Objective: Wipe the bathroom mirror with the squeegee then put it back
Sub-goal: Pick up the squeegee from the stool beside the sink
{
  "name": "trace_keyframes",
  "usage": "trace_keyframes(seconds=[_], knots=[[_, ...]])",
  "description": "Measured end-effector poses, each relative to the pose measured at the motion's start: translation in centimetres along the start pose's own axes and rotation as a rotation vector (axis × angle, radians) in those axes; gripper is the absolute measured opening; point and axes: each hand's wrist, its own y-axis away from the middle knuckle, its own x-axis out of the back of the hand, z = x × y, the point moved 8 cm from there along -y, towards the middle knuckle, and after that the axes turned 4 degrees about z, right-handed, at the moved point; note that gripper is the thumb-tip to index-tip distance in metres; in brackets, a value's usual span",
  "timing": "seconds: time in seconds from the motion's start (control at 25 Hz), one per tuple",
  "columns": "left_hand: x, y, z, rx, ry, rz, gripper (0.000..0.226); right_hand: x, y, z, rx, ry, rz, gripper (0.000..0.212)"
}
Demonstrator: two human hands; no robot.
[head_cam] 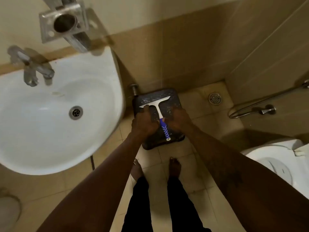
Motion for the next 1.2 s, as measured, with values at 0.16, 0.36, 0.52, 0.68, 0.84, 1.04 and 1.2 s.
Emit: trace_keyframes(seconds=[0.16,0.36,0.52,0.68,0.84,1.04,1.2], knots=[[-3.8,-1.9,-3.6,0.056,-0.043,-0.050,0.072,-4.3,-2.5,2.3,-0.114,-0.049,-0.009,0.051],[-7.7,-3.5,-7.2,0.176,-0.017,-0.072,0.070,-8.6,-4.9,4.8,-0.126,-0.031,0.042,0.053],[-9.1,-4.8,-8.5,0.196,-0.005,-0.077,0.073,-11.7,-6.6,5.9,-0.173,-0.058,0.029,0.052],[-8.9,-5.4,-8.5,0.188,-0.038,-0.070,0.071,-11.8,-7.2,5.6,-0.134,-0.027,0.115,0.031],[-7.0,-4.3,-6.2,0.161,-0.032,-0.073,0.066,-8.7,-5.2,5.0,-0.156,-0.181,0.152,0.026],[-1.1,-2.0,1.0,0.025,0.060,0.012,0.079,-1.7,-1.4,2.9,-0.054,-0.280,0.199,0.024],[4.3,0.3,5.9,-0.042,0.005,0.053,0.074,3.8,2.2,-0.4,0.051,-0.349,0.274,0.024]])
